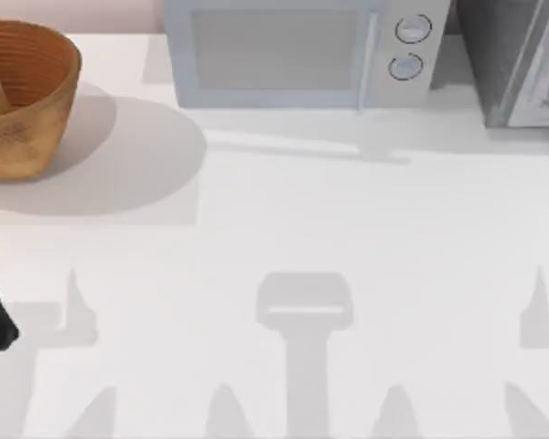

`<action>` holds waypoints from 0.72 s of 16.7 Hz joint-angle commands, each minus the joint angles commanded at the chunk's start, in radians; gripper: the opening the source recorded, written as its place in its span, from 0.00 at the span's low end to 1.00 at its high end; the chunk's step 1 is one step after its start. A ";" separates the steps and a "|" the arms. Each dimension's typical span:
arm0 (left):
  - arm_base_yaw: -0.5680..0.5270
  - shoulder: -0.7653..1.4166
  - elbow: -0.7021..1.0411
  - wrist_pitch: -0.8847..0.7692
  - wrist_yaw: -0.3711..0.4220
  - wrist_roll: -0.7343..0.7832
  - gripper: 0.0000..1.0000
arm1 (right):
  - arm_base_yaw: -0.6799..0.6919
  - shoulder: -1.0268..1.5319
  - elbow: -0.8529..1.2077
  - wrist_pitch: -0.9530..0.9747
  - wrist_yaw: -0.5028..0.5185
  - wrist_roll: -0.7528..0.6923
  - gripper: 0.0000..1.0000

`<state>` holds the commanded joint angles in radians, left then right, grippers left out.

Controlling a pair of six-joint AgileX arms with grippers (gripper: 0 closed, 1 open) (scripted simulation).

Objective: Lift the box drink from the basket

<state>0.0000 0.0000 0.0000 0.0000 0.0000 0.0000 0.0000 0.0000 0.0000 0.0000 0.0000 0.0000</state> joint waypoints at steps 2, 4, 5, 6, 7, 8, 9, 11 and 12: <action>0.000 0.000 0.000 0.000 0.000 0.000 1.00 | 0.000 0.000 0.000 0.000 0.000 0.000 1.00; 0.004 0.030 0.005 0.015 0.004 -0.003 1.00 | 0.000 0.000 0.000 0.000 0.000 0.000 1.00; 0.007 0.061 0.013 0.031 0.007 -0.006 1.00 | 0.000 0.000 0.000 0.000 0.000 0.000 1.00; 0.012 0.102 0.024 0.054 0.012 -0.007 1.00 | 0.000 0.000 0.000 0.000 0.000 0.000 1.00; 0.017 0.152 0.040 0.084 0.018 -0.009 1.00 | 0.000 0.000 0.000 0.000 0.000 0.000 1.00; 0.024 0.209 0.059 0.119 0.025 -0.010 1.00 | 0.000 0.000 0.000 0.000 0.000 0.000 1.00; 0.031 0.273 0.081 0.160 0.033 -0.010 1.00 | 0.000 0.000 0.000 0.000 0.000 0.000 1.00; 0.046 0.419 0.136 0.257 0.052 -0.009 1.00 | 0.000 0.000 0.000 0.000 0.000 0.000 1.00; 0.055 0.499 0.166 0.311 0.062 -0.008 1.00 | 0.000 0.000 0.000 0.000 0.000 0.000 1.00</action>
<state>0.0551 0.4995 0.1665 0.3113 0.0618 -0.0077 0.0000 0.0000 0.0000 0.0000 0.0000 0.0000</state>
